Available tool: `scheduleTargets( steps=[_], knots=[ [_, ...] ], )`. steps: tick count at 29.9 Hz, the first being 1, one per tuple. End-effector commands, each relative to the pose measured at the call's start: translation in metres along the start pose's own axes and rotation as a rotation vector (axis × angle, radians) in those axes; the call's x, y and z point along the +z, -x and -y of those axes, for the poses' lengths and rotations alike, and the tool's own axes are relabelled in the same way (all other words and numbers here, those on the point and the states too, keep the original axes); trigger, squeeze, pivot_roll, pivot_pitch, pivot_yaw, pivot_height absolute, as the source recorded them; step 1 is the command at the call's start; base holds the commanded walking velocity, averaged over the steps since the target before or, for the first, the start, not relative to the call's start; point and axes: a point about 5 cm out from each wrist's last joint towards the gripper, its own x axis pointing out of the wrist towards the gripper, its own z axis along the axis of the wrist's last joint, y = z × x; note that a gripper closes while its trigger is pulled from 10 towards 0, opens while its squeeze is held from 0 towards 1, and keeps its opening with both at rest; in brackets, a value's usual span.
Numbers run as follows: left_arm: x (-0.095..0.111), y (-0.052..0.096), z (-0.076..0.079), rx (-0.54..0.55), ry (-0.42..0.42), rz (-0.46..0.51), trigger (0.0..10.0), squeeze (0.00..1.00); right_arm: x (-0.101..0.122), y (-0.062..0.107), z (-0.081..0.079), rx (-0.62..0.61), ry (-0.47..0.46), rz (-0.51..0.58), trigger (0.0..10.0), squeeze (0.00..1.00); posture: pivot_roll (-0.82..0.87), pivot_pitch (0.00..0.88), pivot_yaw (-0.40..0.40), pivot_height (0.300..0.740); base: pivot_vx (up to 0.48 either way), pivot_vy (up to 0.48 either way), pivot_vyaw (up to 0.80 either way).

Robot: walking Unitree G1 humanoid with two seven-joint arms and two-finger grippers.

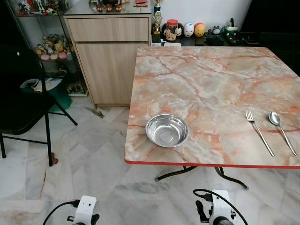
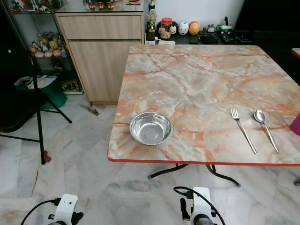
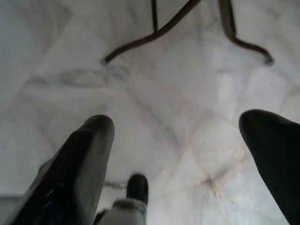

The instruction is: Setting the table

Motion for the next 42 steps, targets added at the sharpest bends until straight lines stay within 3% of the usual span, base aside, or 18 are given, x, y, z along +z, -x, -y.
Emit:
scheduleTargets(
  steps=[1, 23, 42],
  knots=[
    [-0.0012, 0.0002, 0.0, 0.003, -0.003, -0.005, 10.0, 0.0, -0.0018, -0.0007, 0.0, 0.01, 0.003, -0.041, 10.0, 0.0, -0.03, 0.0, 0.0, 0.74, 0.0, 0.0, 0.0],
    [-0.0038, 0.0, 0.0041, -0.004, -0.032, -0.018, 10.0, 0.0, -0.0057, -0.0002, -0.0019, 0.039, -0.057, -0.075, 10.0, 0.0, -0.02, 0.0, -0.006, 0.74, 0.0, 0.0, 0.0],
    [-0.0062, 0.0009, 0.0025, 0.005, -0.03, -0.024, 10.0, 0.0, -0.0052, -0.0003, -0.0019, 0.041, -0.054, -0.07, 10.0, 0.0, -0.02, 0.0, -0.006, 0.74, 0.0, -0.387, 0.0]
  ],
)
